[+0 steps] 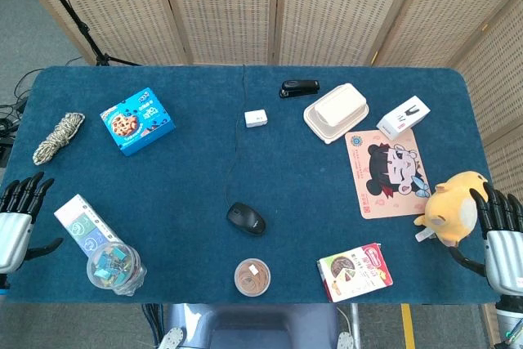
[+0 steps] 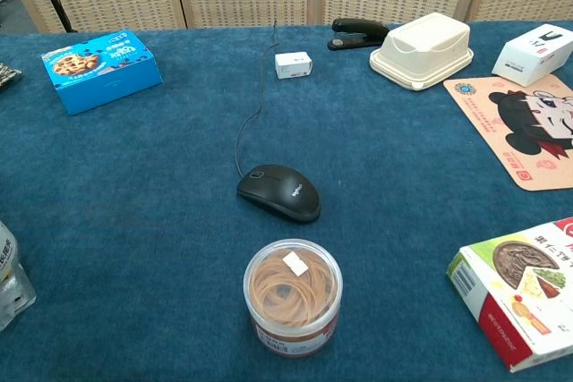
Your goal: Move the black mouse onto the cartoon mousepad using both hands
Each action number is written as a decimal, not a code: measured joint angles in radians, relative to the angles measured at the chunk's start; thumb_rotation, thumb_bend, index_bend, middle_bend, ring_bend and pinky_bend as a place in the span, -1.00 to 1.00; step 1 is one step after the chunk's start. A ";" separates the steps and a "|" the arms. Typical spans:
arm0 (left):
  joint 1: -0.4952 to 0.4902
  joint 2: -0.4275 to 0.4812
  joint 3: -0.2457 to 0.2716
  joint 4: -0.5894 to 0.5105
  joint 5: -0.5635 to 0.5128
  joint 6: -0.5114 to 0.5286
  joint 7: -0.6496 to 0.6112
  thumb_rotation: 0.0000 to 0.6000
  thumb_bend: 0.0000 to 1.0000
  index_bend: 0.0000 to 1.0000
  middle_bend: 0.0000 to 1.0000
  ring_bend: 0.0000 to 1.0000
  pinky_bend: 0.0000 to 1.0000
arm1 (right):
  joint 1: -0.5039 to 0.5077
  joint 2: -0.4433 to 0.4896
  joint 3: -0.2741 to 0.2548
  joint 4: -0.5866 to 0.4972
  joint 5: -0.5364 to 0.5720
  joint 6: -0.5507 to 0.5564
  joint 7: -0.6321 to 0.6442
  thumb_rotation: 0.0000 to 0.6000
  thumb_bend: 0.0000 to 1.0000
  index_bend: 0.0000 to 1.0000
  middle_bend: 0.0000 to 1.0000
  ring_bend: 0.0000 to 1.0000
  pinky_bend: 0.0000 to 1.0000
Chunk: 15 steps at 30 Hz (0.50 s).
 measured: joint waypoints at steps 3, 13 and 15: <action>0.000 -0.002 0.000 0.001 -0.004 -0.001 0.000 1.00 -1.00 -1.00 -1.00 -1.00 -1.00 | -0.003 0.002 0.000 -0.004 0.003 0.002 0.002 1.00 -1.00 -1.00 -1.00 -1.00 -1.00; -0.019 -0.002 0.001 0.008 0.027 -0.012 -0.053 1.00 -1.00 -1.00 -1.00 -1.00 -1.00 | -0.007 0.009 -0.004 -0.011 -0.009 0.005 0.004 1.00 -1.00 -1.00 -1.00 -1.00 -1.00; -0.040 0.007 -0.001 0.001 0.041 -0.032 -0.090 1.00 -1.00 -1.00 -1.00 -1.00 -1.00 | -0.007 0.008 -0.003 -0.011 -0.005 0.003 0.001 1.00 -1.00 -1.00 -1.00 -1.00 -1.00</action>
